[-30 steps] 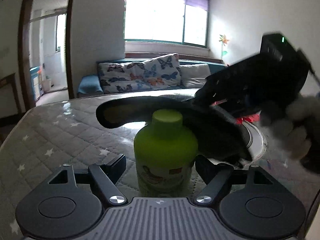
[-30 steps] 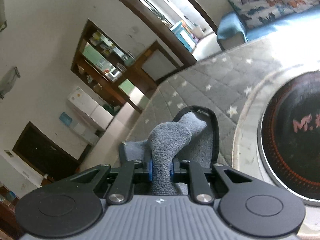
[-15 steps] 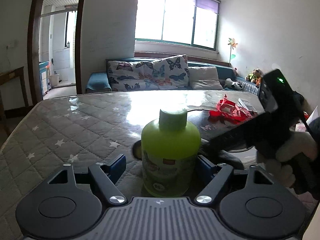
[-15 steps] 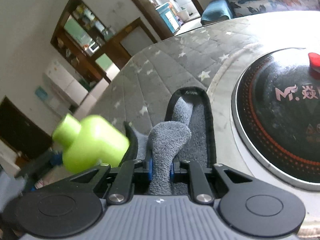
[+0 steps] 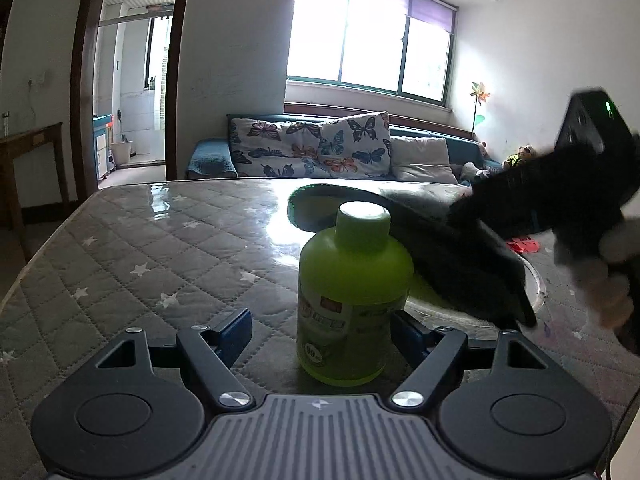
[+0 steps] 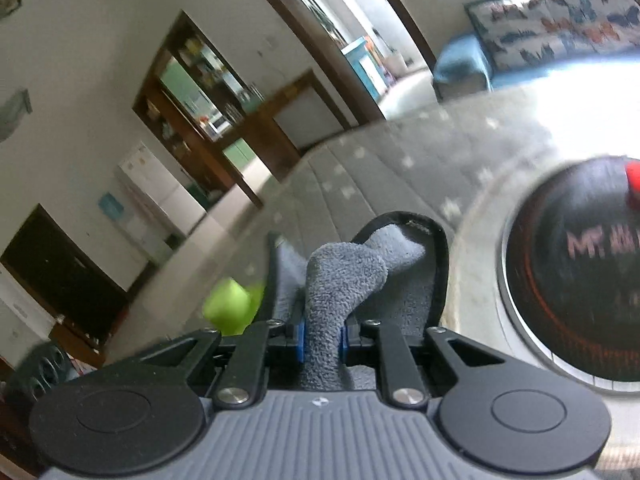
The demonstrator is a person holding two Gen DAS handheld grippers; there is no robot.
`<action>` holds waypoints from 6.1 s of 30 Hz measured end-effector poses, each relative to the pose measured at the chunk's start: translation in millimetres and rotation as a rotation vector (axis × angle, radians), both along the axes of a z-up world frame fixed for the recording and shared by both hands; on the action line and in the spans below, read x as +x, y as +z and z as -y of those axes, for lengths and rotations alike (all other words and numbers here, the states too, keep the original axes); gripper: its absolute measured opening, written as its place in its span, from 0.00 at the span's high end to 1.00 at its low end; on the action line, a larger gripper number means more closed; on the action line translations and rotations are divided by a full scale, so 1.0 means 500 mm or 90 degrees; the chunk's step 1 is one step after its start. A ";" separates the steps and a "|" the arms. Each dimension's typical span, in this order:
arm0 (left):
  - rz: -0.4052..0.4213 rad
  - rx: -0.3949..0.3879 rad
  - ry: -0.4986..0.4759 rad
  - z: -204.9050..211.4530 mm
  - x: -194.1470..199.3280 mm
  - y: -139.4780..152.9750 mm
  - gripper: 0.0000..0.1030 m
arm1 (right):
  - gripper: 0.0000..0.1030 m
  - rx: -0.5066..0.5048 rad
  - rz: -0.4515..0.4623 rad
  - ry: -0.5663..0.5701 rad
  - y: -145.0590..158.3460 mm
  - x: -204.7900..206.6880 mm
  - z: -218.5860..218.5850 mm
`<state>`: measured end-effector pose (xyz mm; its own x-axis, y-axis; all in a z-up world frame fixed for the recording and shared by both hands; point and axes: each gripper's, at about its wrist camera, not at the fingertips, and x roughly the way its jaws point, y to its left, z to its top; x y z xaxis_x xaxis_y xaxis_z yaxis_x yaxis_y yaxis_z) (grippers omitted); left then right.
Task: Clean container
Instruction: 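Sweep the cloth around the bottle cap with the right tool while left holds, then wipe the bottle body with the right tool's cloth while the left tool holds it, then press the cloth against the bottle side with the right tool, rubbing slowly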
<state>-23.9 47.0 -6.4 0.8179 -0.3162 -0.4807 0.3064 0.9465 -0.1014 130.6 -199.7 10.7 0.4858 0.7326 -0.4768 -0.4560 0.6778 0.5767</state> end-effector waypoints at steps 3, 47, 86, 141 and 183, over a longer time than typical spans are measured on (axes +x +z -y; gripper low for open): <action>-0.001 -0.001 0.002 0.000 0.001 0.000 0.21 | 0.85 0.013 0.004 0.005 0.016 0.014 -0.011; -0.066 -0.018 0.011 0.036 -0.002 -0.014 0.00 | 0.80 0.080 -0.150 -0.047 -0.121 0.044 0.024; -0.084 0.116 -0.096 0.077 0.126 -0.096 0.00 | 0.79 0.040 -0.153 -0.064 -0.155 0.056 0.005; -0.087 0.116 -0.098 0.057 0.130 -0.086 0.00 | 0.21 -0.123 -0.040 -0.098 -0.098 0.001 -0.013; -0.087 0.116 -0.097 0.057 0.130 -0.086 0.00 | 0.00 -0.063 -0.100 -0.122 -0.113 0.044 0.016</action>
<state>41.1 18.4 -49.3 0.6911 -0.3296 -0.6432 0.4425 0.8966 0.0159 152.8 -208.0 -45.9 0.5253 0.5805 -0.6222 -0.2236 0.7996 0.5573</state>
